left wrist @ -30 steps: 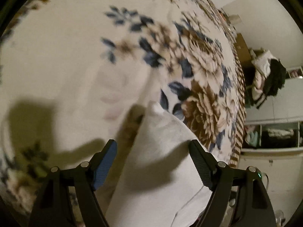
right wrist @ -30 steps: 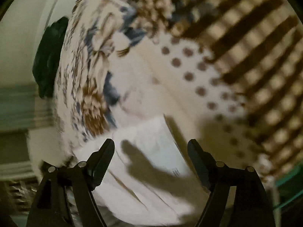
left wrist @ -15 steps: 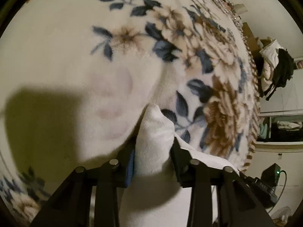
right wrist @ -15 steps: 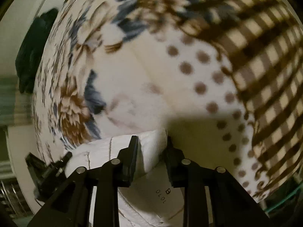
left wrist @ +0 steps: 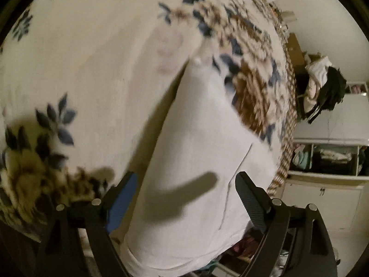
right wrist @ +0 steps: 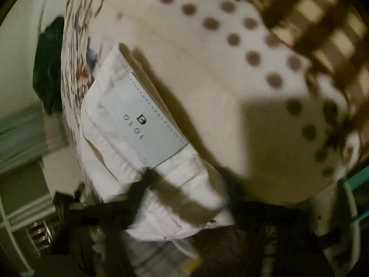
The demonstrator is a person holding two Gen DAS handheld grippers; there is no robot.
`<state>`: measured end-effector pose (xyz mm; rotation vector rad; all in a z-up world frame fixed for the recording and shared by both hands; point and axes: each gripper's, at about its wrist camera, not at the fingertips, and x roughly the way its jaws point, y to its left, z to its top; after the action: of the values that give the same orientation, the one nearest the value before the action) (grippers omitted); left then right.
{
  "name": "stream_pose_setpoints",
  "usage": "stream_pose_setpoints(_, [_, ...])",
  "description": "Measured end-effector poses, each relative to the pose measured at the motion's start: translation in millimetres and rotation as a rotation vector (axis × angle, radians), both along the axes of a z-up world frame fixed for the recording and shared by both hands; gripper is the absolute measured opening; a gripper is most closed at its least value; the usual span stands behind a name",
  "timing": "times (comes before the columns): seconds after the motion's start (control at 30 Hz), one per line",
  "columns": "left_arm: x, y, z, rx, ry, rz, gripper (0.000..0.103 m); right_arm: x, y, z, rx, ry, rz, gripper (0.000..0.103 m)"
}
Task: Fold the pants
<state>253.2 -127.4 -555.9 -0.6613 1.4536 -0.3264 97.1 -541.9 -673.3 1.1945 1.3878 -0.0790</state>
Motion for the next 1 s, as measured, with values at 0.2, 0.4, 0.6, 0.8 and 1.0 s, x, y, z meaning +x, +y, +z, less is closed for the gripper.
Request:
stream_pose_setpoints(0.2, [-1.1,-14.0,-13.6,0.057,-0.005,-0.052,0.087,-18.2,-16.9,47.2,-0.152,-0.025,-0.031,0.01])
stream_pose_setpoints(0.4, [-0.6,-13.4,-10.0,0.068,-0.011,-0.07,0.089,-9.1,-17.4,26.2,-0.158,0.064,0.11,0.036])
stream_pose_setpoints(0.6, [-3.1,-1.8,-3.3,-0.018,-0.03,-0.025,0.09,-41.1,3.6,32.5,0.007,-0.055,0.07,0.084])
stream_pose_setpoints(0.8, [-9.7,-8.8,-20.6,-0.096,-0.012,-0.01,0.097,-33.9,47.3,2.8,0.125,-0.118,0.057,0.084])
stream_pose_setpoints(1.0, [-17.0,-15.9,-38.9,-0.124,0.016,-0.019,0.099,-10.5,74.2,4.0,0.118,-0.235,0.068,0.099])
